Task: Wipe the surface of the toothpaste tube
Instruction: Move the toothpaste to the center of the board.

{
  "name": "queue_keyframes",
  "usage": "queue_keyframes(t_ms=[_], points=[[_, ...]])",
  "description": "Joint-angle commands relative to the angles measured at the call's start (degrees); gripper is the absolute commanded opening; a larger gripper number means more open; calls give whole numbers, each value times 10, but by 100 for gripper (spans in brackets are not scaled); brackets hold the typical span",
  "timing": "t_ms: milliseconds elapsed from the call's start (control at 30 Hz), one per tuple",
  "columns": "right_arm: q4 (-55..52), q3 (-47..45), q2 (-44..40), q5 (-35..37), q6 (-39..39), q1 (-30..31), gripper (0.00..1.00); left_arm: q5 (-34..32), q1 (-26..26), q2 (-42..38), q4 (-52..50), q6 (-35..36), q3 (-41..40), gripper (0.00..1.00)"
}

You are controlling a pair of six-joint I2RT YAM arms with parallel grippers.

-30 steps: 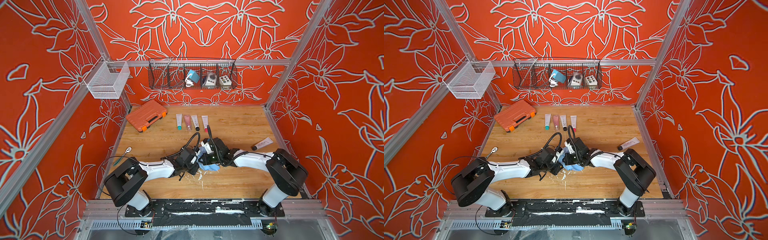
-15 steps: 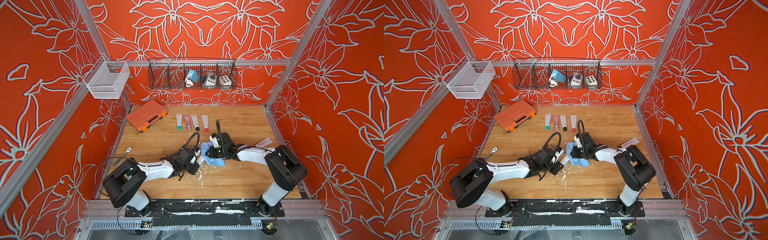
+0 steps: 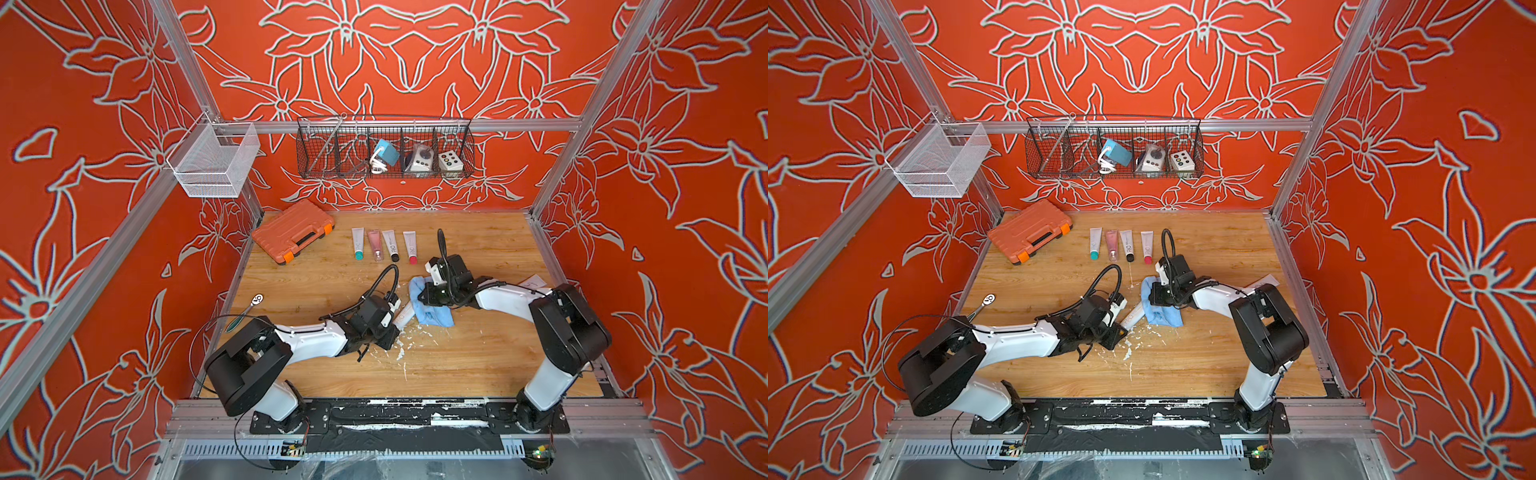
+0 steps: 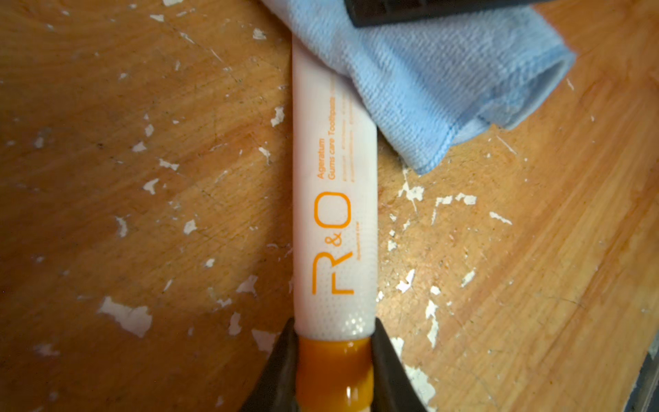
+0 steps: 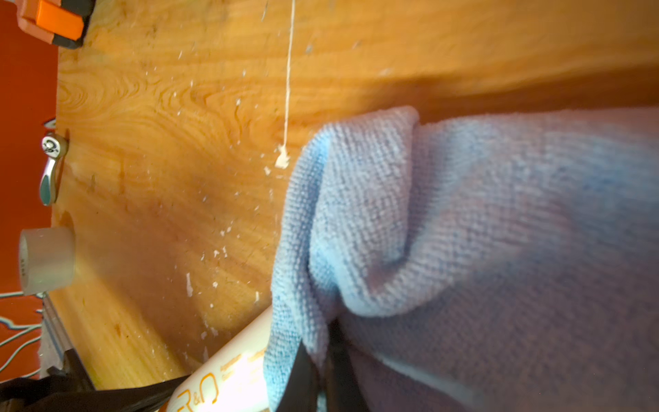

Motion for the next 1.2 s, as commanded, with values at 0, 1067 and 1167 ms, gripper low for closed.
queue_keyframes(t_ms=[0, 1067, 1167], points=[[-56, 34, 24, 24, -38, -23, 0, 14, 1, -19, 29, -1, -2, 5], [-445, 304, -314, 213, -166, -141, 0, -161, -20, 219, -100, -202, 326, 2], [-491, 325, -323, 215, -162, -171, 0, -174, -22, 259, -98, -224, 370, 2]])
